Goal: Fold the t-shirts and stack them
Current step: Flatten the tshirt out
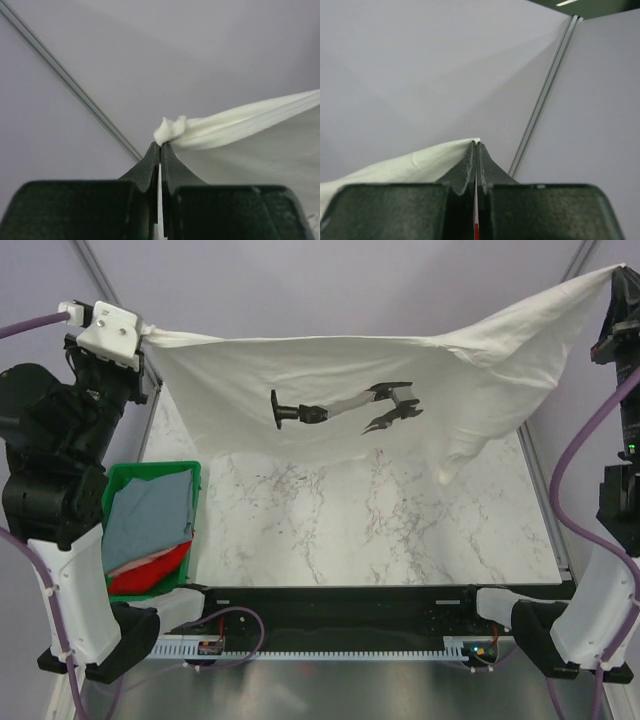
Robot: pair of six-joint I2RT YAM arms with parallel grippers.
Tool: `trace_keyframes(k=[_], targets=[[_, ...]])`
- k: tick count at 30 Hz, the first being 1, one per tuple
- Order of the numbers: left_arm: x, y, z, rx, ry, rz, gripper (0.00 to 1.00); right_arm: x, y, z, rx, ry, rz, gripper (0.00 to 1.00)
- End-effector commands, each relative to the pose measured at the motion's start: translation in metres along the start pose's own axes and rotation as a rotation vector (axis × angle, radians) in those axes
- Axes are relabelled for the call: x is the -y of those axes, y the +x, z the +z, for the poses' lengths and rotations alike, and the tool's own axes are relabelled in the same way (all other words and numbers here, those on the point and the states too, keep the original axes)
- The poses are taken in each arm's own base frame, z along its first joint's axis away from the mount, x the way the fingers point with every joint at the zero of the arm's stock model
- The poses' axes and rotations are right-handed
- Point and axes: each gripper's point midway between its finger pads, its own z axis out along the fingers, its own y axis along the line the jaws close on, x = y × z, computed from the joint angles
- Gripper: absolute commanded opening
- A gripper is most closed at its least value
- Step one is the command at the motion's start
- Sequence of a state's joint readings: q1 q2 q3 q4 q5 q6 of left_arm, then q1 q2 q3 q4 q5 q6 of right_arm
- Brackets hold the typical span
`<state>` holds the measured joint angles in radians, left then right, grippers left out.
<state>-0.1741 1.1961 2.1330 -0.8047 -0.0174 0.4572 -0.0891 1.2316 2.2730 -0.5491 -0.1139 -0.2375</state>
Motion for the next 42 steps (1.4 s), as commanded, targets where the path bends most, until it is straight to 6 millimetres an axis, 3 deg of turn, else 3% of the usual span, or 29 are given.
trace_keyframes(k=[1,6,9,11,13,15,16,18,19,21,22,23,24,25,26,28,29,30,31,32,33,34,35,36,37,38,39,41,42], targets=[[-0.021,-0.016,-0.018,0.055,-0.096,0.004,0.02,0.023,-0.055,-0.037,0.13,0.099,-0.07,0.0],[-0.037,-0.045,-0.06,0.157,-0.15,0.027,0.02,0.035,-0.085,-0.074,0.191,0.164,-0.107,0.0],[-0.041,-0.056,-0.07,0.199,-0.158,0.055,0.02,0.039,-0.096,-0.076,0.215,0.183,-0.134,0.0],[-0.042,-0.057,-0.068,0.203,-0.163,0.069,0.02,0.041,-0.097,-0.068,0.219,0.187,-0.154,0.0],[-0.036,-0.045,-0.055,0.17,-0.14,0.095,0.02,0.038,-0.082,-0.051,0.189,0.164,-0.163,0.0],[-0.017,-0.02,-0.032,0.108,-0.071,0.117,0.02,0.031,-0.064,-0.035,0.16,0.128,-0.164,0.0],[-0.01,-0.01,-0.024,0.086,-0.044,0.118,0.02,0.019,-0.038,-0.021,0.108,0.07,-0.159,0.0],[0.017,0.025,0.0,0.013,0.054,0.121,0.02,0.004,-0.006,-0.006,0.054,0.001,-0.143,0.0],[0.028,0.042,0.013,-0.027,0.091,0.117,0.02,-0.013,0.033,0.007,-0.013,-0.07,-0.126,0.0],[0.056,0.084,0.033,-0.118,0.18,0.103,0.02,-0.029,0.076,0.019,-0.09,-0.135,-0.098,0.0],[0.067,0.106,0.046,-0.174,0.214,0.095,0.02,-0.042,0.116,0.026,-0.167,-0.176,-0.073,0.0],[0.082,0.133,0.054,-0.235,0.254,0.089,0.02,-0.052,0.136,0.029,-0.2,-0.22,-0.056,0.0],[0.091,0.149,0.061,-0.27,0.281,0.079,0.02,-0.067,0.179,0.031,-0.282,-0.275,-0.039,0.0],[0.101,0.165,0.067,-0.305,0.309,0.076,0.02,-0.076,0.2,0.032,-0.321,-0.309,-0.026,0.0],[0.12,0.196,0.077,-0.373,0.363,0.065,0.02,-0.088,0.218,0.032,-0.346,-0.355,-0.01,0.0],[0.135,0.222,0.089,-0.421,0.393,0.039,0.02,-0.114,0.28,0.029,-0.458,-0.43,0.008,0.0],[0.151,0.251,0.099,-0.484,0.432,0.028,0.02,-0.121,0.298,0.032,-0.485,-0.439,0.008,0.0],[0.158,0.263,0.104,-0.507,0.445,0.019,0.02,-0.133,0.33,0.035,-0.538,-0.467,0.013,0.0],[0.163,0.276,0.115,-0.525,0.449,0.019,0.02,-0.146,0.347,0.038,-0.556,-0.494,0.003,0.0],[0.172,0.299,0.127,-0.576,0.465,0.023,0.02,-0.158,0.383,0.042,-0.62,-0.513,0.003,0.0],[0.178,0.312,0.135,-0.603,0.473,0.024,0.02,-0.162,0.399,0.046,-0.645,-0.52,0.0,0.0],[0.18,0.321,0.143,-0.622,0.474,0.028,0.02,-0.175,0.401,0.059,-0.626,-0.537,-0.002,0.0],[0.175,0.32,0.156,-0.621,0.448,0.037,0.02,-0.18,0.412,0.066,-0.639,-0.543,0.005,0.0],[0.186,0.349,0.166,-0.676,0.47,0.048,0.02,-0.191,0.448,0.071,-0.697,-0.556,0.015,0.0],[0.187,0.357,0.172,-0.69,0.467,0.055,0.02,-0.194,0.445,0.089,-0.671,-0.549,0.01,0.0],[0.182,0.361,0.184,-0.694,0.451,0.065,0.02,-0.198,0.456,0.096,-0.679,-0.549,0.01,0.0],[0.189,0.383,0.189,-0.735,0.464,0.065,0.02,-0.207,0.488,0.098,-0.722,-0.559,0.014,0.0],[0.184,0.396,0.202,-0.751,0.443,0.068,0.02,-0.21,0.494,0.12,-0.703,-0.536,-0.004,0.0],[0.184,0.403,0.206,-0.764,0.439,0.071,0.02,-0.219,0.524,0.12,-0.742,-0.543,-0.005,0.0]])
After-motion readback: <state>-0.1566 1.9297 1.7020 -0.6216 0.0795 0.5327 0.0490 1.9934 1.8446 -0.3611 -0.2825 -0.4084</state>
